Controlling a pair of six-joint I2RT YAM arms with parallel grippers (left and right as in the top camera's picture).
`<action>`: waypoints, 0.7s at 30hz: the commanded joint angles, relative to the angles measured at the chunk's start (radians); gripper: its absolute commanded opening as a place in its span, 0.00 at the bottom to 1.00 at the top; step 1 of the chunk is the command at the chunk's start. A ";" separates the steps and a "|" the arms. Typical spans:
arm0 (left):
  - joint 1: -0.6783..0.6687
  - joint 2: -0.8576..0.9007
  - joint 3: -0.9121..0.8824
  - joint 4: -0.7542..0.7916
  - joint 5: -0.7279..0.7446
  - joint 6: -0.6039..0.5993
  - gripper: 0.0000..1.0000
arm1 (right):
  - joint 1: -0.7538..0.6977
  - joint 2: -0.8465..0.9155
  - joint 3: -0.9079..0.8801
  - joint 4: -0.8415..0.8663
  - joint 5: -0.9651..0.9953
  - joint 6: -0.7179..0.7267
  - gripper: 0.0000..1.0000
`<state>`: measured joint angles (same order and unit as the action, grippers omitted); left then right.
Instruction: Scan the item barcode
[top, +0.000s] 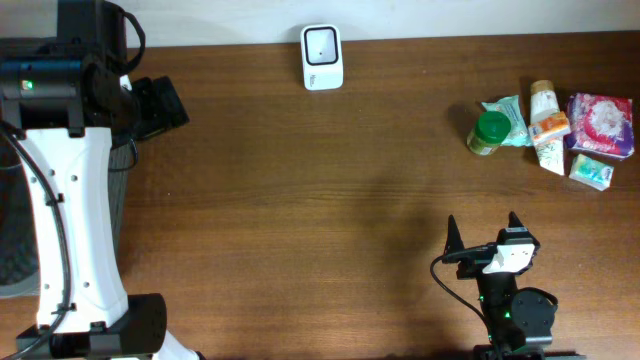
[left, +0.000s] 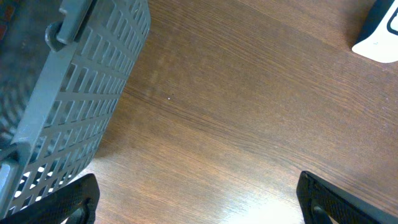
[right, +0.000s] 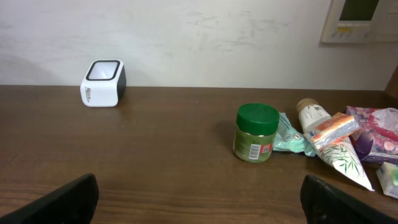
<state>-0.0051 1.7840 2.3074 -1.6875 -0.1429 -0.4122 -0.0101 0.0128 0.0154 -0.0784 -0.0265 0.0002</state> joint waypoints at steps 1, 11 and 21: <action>0.002 -0.015 0.003 -0.001 -0.004 -0.006 0.99 | 0.010 -0.009 -0.010 0.000 0.005 0.008 0.99; 0.002 -0.015 0.003 -0.001 -0.004 -0.006 0.99 | 0.010 -0.009 -0.010 0.000 0.005 0.007 0.99; -0.097 -0.467 -0.594 0.396 0.130 0.209 0.99 | 0.010 -0.009 -0.010 0.000 0.005 0.008 0.99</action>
<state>-0.0673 1.4914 1.9862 -1.5299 -0.1352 -0.3717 -0.0101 0.0120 0.0147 -0.0769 -0.0261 -0.0002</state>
